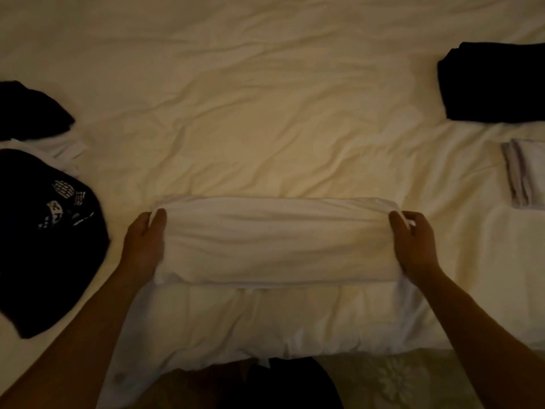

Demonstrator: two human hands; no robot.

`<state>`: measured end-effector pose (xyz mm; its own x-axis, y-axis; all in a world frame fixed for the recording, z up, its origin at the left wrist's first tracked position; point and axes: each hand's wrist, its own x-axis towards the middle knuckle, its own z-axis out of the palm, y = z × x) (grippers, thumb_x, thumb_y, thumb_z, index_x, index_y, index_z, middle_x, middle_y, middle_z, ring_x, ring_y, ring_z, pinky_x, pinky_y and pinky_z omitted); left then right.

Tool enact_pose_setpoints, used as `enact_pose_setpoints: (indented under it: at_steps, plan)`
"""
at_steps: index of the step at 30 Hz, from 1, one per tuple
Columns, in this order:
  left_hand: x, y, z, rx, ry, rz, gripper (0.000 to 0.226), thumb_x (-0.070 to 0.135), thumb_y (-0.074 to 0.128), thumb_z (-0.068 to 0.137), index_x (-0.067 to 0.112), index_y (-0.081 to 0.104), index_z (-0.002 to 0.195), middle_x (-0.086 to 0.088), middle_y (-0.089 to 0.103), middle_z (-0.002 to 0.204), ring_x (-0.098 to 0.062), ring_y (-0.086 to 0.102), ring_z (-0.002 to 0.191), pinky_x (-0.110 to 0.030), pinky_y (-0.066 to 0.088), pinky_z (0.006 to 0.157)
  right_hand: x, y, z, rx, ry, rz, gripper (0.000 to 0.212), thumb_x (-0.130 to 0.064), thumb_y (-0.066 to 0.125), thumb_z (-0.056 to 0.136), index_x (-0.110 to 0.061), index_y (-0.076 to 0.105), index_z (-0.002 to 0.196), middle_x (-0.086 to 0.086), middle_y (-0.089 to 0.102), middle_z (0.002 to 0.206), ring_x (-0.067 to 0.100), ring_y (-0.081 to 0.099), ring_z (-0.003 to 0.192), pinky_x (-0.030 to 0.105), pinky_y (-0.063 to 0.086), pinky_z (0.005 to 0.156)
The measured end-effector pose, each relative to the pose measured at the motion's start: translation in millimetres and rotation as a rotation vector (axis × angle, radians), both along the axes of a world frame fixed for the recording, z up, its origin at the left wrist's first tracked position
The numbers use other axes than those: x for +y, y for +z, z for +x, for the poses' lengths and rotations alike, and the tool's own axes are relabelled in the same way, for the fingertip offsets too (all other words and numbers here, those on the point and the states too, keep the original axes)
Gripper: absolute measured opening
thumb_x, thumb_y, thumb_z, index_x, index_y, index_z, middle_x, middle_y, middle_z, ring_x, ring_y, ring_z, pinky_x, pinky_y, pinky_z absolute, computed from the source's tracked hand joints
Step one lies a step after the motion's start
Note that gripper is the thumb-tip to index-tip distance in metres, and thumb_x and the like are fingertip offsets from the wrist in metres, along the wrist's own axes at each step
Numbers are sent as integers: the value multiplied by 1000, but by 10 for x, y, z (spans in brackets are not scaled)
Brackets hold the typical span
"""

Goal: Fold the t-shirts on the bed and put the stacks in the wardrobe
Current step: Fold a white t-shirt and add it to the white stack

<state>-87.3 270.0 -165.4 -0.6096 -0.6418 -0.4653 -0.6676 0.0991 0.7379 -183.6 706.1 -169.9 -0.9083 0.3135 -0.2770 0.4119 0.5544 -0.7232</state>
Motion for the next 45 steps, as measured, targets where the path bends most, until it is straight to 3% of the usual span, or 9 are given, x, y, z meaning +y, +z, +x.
enact_pose_setpoints:
  at_steps: [4,15,19,22,27,31,35,39,45]
  plan:
    - [11,-32,61,47,54,46,25,42,47,103,24,56,118,-2,61,106,-20,55,94,-30,39,88,24,-34,67,30,-50,21,36,-41,50,100,-13,58,122,13,63,116,29,60,106,37,47,87]
    - [138,-180,561,-133,-56,-511,50,54,38,98,19,42,133,-26,62,113,-46,59,102,-50,45,89,67,28,331,-158,14,205,52,-51,36,102,-7,53,124,21,63,113,40,58,105,43,43,87]
    - [2,-190,465,-113,-31,-399,42,43,47,101,13,47,130,-25,61,117,-44,57,110,-48,43,96,194,-17,294,-177,-16,48,50,-53,45,98,-6,58,90,9,60,89,41,60,99,39,43,81]
    - [97,-121,387,-108,-44,-644,51,44,43,95,6,49,129,-26,56,123,-45,52,114,-52,41,96,179,17,285,-185,-46,29,48,-62,40,94,-16,51,86,6,57,90,37,60,97,38,41,82]
    - [1124,-46,19,327,-502,-882,53,40,46,96,8,51,138,-20,50,142,-38,45,130,-49,37,104,96,107,253,-159,-23,21,51,-54,42,99,-6,58,104,11,59,98,31,56,92,38,44,84]
    - [1806,-227,-237,188,-823,-832,60,48,32,100,19,38,151,-11,30,160,-32,25,148,-44,22,116,131,132,273,-124,-30,-133,42,-38,51,100,3,58,101,9,60,90,30,59,92,29,45,64]
    - [1892,-384,-222,148,-831,-773,59,45,24,102,15,39,151,-13,32,159,-34,25,148,-48,24,118,108,298,320,-34,-64,-267,20,-35,53,101,-15,53,100,-4,60,93,11,58,86,32,47,78]
    - [1737,-312,-270,364,-644,-795,38,24,45,102,12,58,136,-13,51,145,-35,43,136,-44,38,105,20,471,303,24,-123,-392,21,-36,55,99,-16,61,95,3,67,93,29,66,96,45,55,83]
    - [1555,-362,-275,128,-911,-980,60,18,77,79,13,58,135,-14,59,98,-32,59,76,-37,49,52,-559,917,305,87,-94,-624,12,-33,56,99,-26,65,102,0,74,104,24,70,99,43,58,84]
